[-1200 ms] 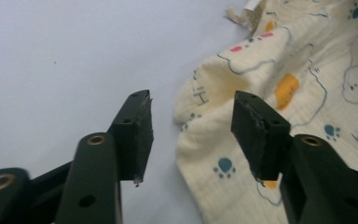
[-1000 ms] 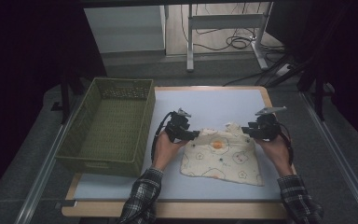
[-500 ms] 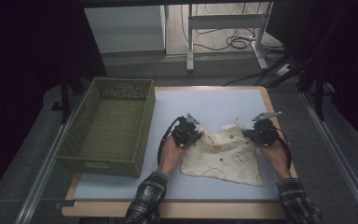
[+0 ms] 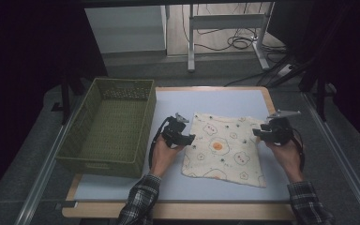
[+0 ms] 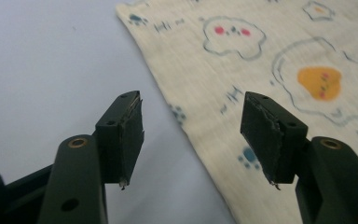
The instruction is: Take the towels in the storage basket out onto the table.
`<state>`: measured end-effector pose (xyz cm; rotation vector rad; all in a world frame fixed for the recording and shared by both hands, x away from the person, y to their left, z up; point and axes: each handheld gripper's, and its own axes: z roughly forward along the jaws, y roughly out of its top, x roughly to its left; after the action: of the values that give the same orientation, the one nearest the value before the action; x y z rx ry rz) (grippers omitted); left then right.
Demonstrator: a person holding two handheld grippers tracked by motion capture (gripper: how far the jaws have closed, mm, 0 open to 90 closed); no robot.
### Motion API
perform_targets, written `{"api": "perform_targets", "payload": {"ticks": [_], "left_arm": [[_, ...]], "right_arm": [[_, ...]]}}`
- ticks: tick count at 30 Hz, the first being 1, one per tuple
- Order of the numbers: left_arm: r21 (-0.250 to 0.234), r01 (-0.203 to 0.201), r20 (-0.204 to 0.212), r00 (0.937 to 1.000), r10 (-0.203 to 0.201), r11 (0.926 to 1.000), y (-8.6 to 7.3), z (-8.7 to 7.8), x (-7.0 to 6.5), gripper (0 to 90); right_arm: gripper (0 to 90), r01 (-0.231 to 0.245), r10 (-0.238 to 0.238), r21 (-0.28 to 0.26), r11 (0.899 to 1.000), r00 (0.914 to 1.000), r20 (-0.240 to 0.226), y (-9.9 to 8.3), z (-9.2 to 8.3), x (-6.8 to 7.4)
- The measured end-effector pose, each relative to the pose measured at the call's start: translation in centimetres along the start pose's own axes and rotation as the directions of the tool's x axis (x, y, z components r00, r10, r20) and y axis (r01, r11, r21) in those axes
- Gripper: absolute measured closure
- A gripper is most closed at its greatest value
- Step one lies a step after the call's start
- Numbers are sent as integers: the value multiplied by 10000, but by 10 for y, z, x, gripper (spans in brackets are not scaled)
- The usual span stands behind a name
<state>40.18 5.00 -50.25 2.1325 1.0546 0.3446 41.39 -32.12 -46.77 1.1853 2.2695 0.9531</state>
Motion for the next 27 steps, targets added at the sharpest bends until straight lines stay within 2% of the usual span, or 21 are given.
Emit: {"api": "perform_targets", "payload": {"ticks": [6, 11, 14, 15, 16, 17, 19, 20, 21, 22, 23, 24, 27], "left_arm": [[2, -159, 609, 9980, 158, 9999, -18, -11, -11, 378], [29, -316, 756, 9967, 313, 9995, -34, -16, -21, 379], [106, -373, 729, 9967, 364, 9992, -42, -13, -24, 378], [164, -425, 657, 9970, 413, 9990, -44, -12, -25, 374], [211, -467, 616, 9971, 453, 9987, -46, -10, -25, 374], [314, -582, 595, 9966, 563, 9978, -49, -7, -25, 373], [415, -666, 477, 9968, 646, 9969, -51, -5, -26, 373], [340, -779, 421, 9962, 764, 9964, -53, -5, -27, 373], [290, -772, 411, 9963, 759, 9966, -53, -5, -27, 371], [253, -746, 411, 9964, 735, 9969, -54, -5, -27, 371], [239, -772, 419, 9962, 762, 9967, -54, -5, -27, 372], [233, -776, 425, 9962, 765, 9967, -54, -5, -27, 372], [240, -757, 450, 9962, 745, 9968, -54, -5, -26, 366]], "right_arm": [[554, 218, -212, 259, 9994, 9994, -262, -25, -20, 10], [560, 181, -156, 539, 9984, 9988, -469, -52, -32, 20], [559, 128, -89, 527, 9985, 9973, -730, -64, -31, 25], [557, 152, -102, 526, 9985, 9955, -940, -68, -26, 29], [557, 152, -102, 526, 9985, 9955, -940, -68, -26, 29], [565, 219, -152, 618, 9978, 9943, -1056, -70, -18, 35], [760, 529, -455, 595, 9968, 9917, -1201, -71, -13, 41], [760, 529, -455, 595, 9968, 9917, -1201, -71, -13, 41], [847, 769, -700, 531, 9956, 9901, -1215, -71, -11, 45], [872, 937, -865, 552, 9941, 9890, -1203, -71, -11, 49], [879, 1133, -1080, 630, 9916, 9908, -820, -67, -17, 53], [879, 1133, -1080, 630, 9916, 9908, -820, -67, -17, 53], [853, 1241, -1238, 436, 9913, 9923, -90, -58, -39, 53]]}}
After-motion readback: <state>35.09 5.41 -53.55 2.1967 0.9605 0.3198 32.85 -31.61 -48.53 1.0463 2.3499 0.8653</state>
